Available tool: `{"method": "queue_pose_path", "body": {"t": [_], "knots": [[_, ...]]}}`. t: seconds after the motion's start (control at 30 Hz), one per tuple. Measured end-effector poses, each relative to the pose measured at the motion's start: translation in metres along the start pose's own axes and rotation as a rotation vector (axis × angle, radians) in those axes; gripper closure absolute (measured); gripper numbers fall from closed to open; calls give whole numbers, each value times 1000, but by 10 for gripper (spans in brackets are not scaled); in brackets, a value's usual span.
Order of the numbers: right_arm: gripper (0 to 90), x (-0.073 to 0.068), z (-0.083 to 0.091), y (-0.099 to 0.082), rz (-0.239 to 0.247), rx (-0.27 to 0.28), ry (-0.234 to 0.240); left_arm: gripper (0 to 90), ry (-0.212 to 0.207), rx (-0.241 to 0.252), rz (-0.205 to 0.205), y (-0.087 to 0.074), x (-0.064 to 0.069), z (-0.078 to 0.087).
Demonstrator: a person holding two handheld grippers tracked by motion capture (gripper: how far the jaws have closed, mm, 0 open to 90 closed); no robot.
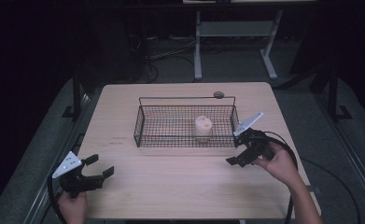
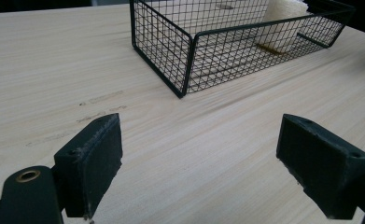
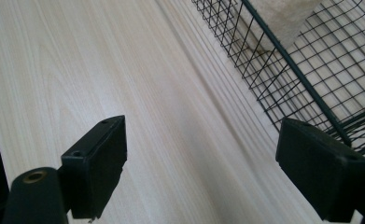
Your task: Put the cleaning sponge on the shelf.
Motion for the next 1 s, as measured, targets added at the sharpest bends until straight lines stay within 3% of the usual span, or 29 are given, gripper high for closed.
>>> {"method": "queue_pose_path", "body": {"t": [0.27, 1.0], "knots": [[158, -7, 2, -8, 8, 16, 4, 138, 4, -2, -2, -1, -1, 0], [159, -22, 4, -55, -50, 33, -2, 138, 7, -9, -2, -2, -2, 0]]}}
Point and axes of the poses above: each handheld gripper's, and its own axes: z roughly backward along the jaws, y roughly out of its top, x roughly to its right, the point moved 5 cm from there along -z, roughly forward along the jaws, and after that the axes turned 3 degrees about -y, right-handed, at the moved point
